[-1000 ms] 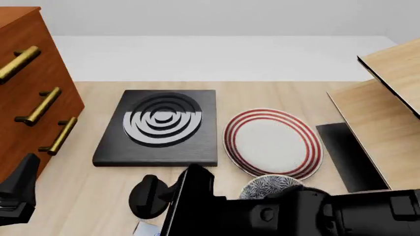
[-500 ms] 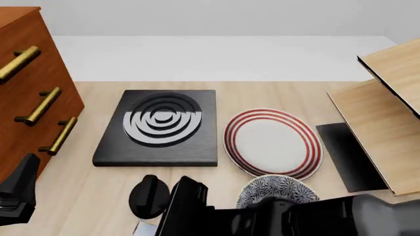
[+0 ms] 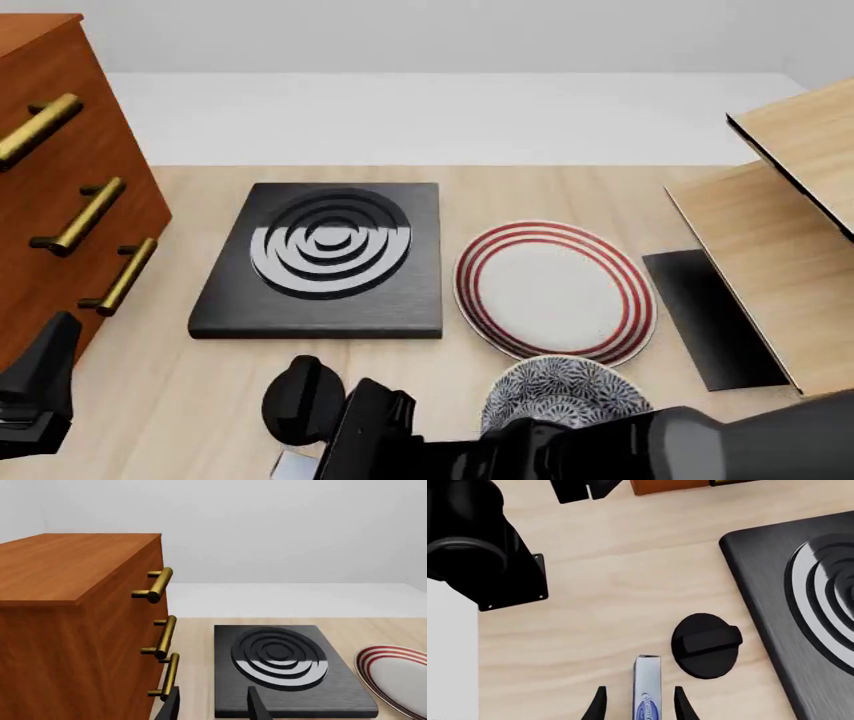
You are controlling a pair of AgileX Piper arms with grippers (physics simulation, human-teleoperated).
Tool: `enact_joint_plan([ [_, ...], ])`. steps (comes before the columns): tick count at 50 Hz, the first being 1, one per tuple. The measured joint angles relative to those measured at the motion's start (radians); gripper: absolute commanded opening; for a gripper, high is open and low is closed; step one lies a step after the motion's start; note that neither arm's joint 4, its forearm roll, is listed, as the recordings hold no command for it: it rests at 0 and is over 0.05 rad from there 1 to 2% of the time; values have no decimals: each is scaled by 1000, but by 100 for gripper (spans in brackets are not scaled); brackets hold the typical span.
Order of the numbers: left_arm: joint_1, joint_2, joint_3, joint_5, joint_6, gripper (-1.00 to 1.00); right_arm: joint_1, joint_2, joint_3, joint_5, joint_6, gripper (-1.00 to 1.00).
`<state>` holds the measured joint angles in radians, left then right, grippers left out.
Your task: Pick up the cream cheese and put it in the bowl.
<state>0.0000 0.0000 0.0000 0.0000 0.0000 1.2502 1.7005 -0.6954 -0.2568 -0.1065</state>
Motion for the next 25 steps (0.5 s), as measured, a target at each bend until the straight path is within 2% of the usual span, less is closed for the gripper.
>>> enact_joint_plan([
  [25,0,0,0,0,0,100,-1,57,0,-28,4,100],
])
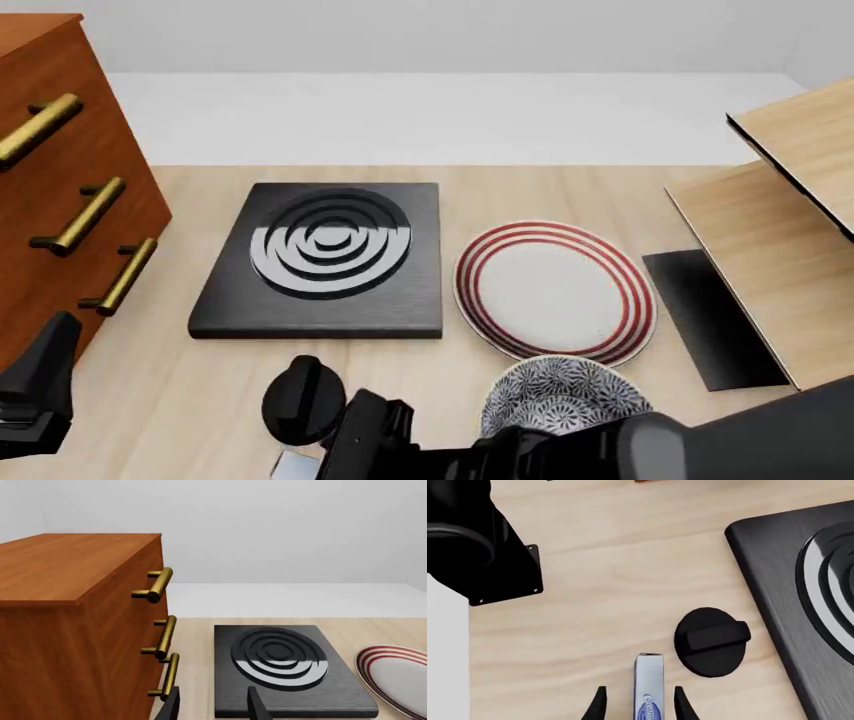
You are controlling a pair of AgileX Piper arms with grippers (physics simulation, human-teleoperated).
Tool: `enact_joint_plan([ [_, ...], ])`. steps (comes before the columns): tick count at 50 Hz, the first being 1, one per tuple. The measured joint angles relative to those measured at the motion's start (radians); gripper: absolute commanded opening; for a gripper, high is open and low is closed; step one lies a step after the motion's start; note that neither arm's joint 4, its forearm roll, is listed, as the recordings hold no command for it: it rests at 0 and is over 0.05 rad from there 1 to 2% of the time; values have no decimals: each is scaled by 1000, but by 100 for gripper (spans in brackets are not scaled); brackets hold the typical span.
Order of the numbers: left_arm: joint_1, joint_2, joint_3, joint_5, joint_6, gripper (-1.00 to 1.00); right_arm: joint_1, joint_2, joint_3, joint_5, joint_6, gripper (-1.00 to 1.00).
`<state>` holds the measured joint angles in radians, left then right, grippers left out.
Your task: Pick up the cream cheese and put it in the bowl.
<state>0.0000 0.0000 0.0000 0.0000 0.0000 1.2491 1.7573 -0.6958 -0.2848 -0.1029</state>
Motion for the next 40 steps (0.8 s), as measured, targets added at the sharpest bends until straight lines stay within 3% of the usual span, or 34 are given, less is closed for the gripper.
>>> enact_joint_plan([
  [28,0,0,0,0,0,100,-12,54,4,-34,5,100],
  [29,0,0,0,0,0,100,-12,54,5,-34,4,-100],
  [40,0,0,0,0,0,100,-14,42,10,-28,-11,-100],
])
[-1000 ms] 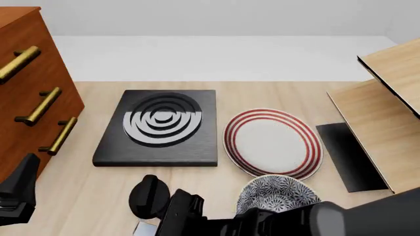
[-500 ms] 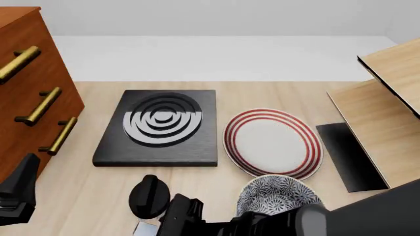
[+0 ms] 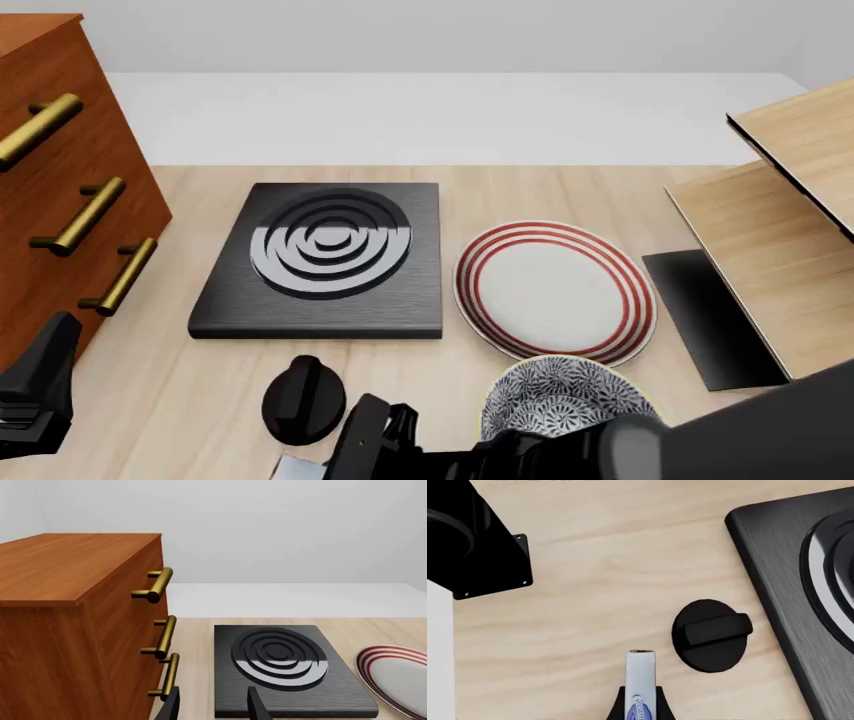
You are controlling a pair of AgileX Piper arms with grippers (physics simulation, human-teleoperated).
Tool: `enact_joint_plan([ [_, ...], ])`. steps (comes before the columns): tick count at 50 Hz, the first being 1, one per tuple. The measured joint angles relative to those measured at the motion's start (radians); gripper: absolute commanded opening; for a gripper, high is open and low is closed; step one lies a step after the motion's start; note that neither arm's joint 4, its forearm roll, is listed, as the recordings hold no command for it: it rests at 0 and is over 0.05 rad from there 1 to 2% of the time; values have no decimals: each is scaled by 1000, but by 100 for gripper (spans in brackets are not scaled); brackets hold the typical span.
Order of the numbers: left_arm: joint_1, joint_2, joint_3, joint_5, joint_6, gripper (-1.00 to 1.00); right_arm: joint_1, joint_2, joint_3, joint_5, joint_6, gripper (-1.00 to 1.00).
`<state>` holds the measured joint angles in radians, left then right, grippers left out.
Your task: Pick up the cream cheese and put it in the bowl.
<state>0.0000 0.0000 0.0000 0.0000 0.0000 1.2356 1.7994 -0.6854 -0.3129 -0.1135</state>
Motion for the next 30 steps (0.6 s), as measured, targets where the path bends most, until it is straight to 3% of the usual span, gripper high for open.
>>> enact_joint_plan([
  [15,0,0,0,0,0,100,-4,-111,13,53,-28,-100],
  [30,0,0,0,0,0,100,-44,-351,78,115,-31,-100],
])
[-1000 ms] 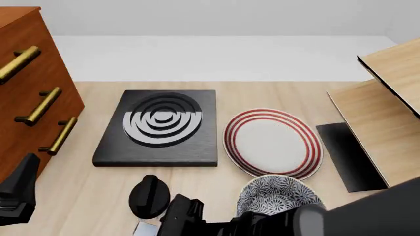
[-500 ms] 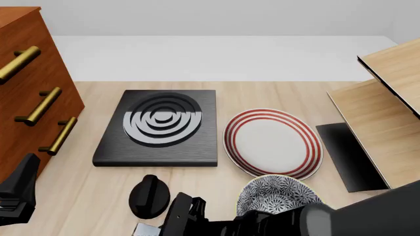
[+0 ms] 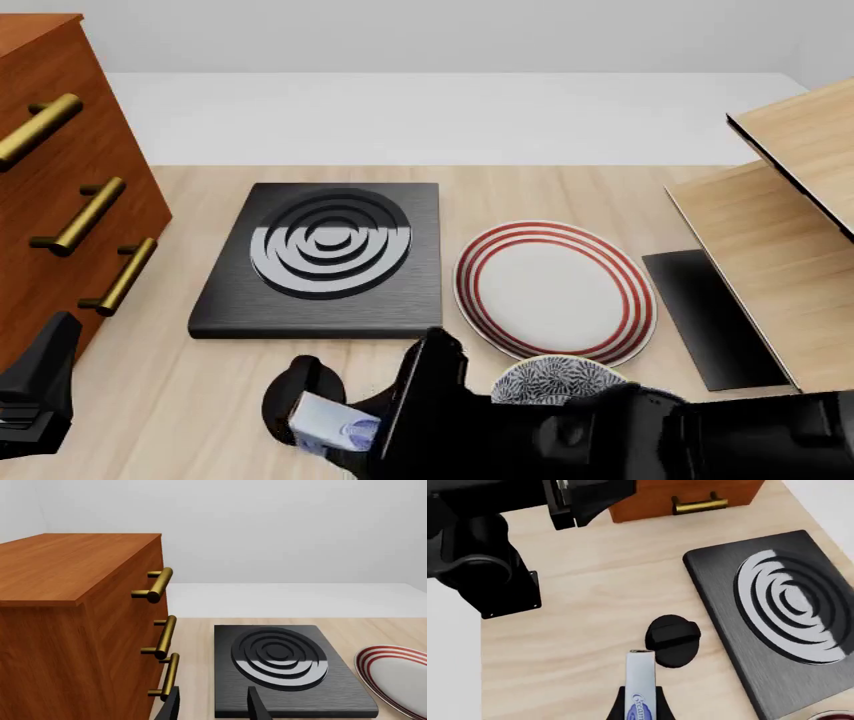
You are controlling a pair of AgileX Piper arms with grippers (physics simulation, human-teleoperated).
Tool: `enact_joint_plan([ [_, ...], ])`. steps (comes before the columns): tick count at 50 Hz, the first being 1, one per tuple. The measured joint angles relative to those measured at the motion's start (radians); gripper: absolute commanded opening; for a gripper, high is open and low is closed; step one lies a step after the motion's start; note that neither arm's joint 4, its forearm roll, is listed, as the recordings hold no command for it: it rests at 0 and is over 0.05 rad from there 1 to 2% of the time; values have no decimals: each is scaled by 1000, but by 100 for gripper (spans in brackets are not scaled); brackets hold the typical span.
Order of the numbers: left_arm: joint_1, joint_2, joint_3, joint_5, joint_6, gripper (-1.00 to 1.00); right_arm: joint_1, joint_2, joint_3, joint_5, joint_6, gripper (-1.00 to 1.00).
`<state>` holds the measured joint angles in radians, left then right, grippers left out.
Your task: Pick up the cream cheese and put it in the bowl.
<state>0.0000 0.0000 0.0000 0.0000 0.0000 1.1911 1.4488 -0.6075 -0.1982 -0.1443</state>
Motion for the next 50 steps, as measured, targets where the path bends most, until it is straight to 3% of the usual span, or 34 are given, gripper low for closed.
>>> enact_joint_plan([
  [23,0,0,0,0,0,100,-142,-391,136,76,33,-100],
  [50,0,0,0,0,0,100,-283,-674,296,143,91,-100],
])
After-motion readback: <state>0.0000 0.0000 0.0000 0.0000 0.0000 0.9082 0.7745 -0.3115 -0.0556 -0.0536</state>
